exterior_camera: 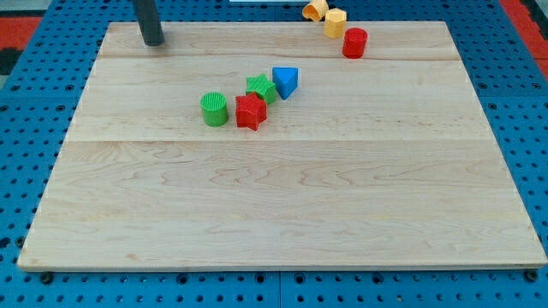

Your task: Place the yellow hexagon to top center

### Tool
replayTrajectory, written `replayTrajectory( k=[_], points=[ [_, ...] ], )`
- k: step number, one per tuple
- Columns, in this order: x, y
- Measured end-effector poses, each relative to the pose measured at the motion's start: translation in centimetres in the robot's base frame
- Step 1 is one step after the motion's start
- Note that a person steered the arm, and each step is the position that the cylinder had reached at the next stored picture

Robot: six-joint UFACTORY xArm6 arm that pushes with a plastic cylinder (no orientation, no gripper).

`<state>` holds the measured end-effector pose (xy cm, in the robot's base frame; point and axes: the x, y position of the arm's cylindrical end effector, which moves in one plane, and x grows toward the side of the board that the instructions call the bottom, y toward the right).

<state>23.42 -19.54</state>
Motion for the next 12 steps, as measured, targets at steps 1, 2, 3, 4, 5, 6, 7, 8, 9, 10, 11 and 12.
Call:
replayTrajectory(
  k=[1,2,3,4,5,6,7,8,9,10,11,12],
  points=[
    [1.0,3.3],
    [1.7,14.3],
    [2.8,23.5],
    [5.3,29.1],
    [4.8,38.3],
    [0.0,40.8],
    [-4.1,38.7],
    [-4.2,36.0],
    [-4.1,24.9],
    [1.2,15.0],
    [4.1,11.5],
    [-0.1,11.0]
  ],
)
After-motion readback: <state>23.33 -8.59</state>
